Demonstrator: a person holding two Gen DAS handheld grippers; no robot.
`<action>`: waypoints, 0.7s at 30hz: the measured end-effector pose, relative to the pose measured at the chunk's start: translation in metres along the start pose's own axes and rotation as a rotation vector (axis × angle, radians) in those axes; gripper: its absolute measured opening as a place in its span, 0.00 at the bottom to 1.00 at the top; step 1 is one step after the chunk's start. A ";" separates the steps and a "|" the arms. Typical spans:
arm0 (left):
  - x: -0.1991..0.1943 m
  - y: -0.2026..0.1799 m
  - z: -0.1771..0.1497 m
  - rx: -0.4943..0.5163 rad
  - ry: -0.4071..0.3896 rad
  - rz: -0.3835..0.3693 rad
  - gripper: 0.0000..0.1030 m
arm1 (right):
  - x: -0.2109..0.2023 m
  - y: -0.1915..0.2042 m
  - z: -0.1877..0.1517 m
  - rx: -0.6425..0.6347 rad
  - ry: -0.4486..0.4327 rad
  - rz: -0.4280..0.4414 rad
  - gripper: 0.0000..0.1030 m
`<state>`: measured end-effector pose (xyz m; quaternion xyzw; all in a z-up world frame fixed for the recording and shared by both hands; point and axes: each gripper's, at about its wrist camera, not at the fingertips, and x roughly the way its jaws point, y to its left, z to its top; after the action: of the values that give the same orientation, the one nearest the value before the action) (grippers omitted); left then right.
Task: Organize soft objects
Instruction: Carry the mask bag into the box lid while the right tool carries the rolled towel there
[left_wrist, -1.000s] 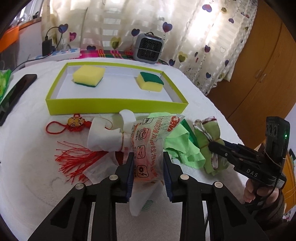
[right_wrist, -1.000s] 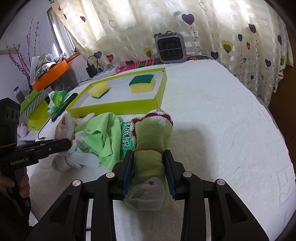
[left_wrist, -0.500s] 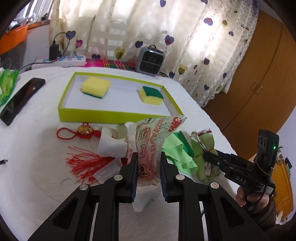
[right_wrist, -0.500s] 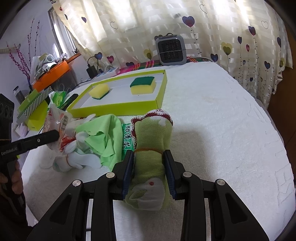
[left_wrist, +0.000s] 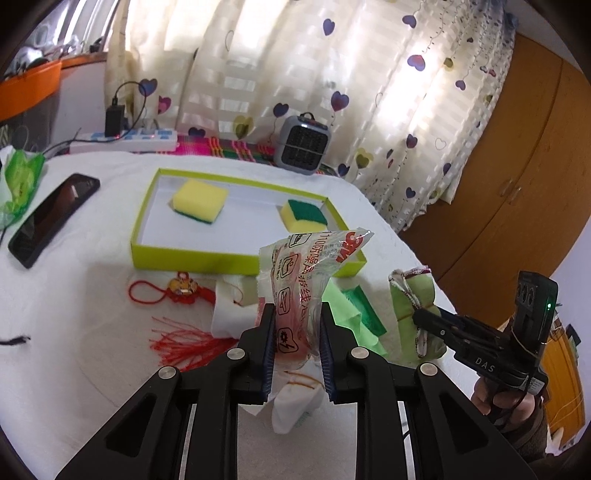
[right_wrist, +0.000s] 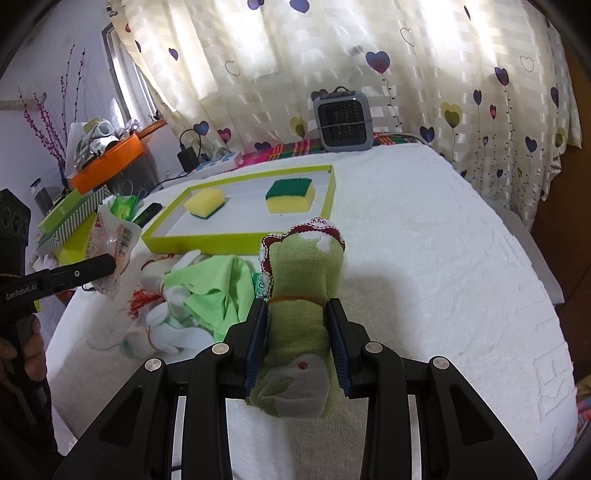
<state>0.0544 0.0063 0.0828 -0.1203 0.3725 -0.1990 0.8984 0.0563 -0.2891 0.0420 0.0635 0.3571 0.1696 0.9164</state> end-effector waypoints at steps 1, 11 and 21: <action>-0.002 0.001 0.003 0.000 -0.006 -0.001 0.19 | -0.001 0.000 0.002 0.003 -0.005 0.000 0.34; -0.002 0.015 0.027 -0.001 -0.023 0.033 0.19 | 0.000 0.011 0.024 -0.025 -0.028 0.009 0.34; 0.008 0.028 0.043 -0.001 -0.007 0.067 0.19 | 0.014 0.019 0.043 -0.041 -0.019 0.010 0.34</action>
<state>0.0981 0.0303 0.0972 -0.1091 0.3732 -0.1683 0.9058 0.0900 -0.2662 0.0687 0.0481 0.3444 0.1808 0.9200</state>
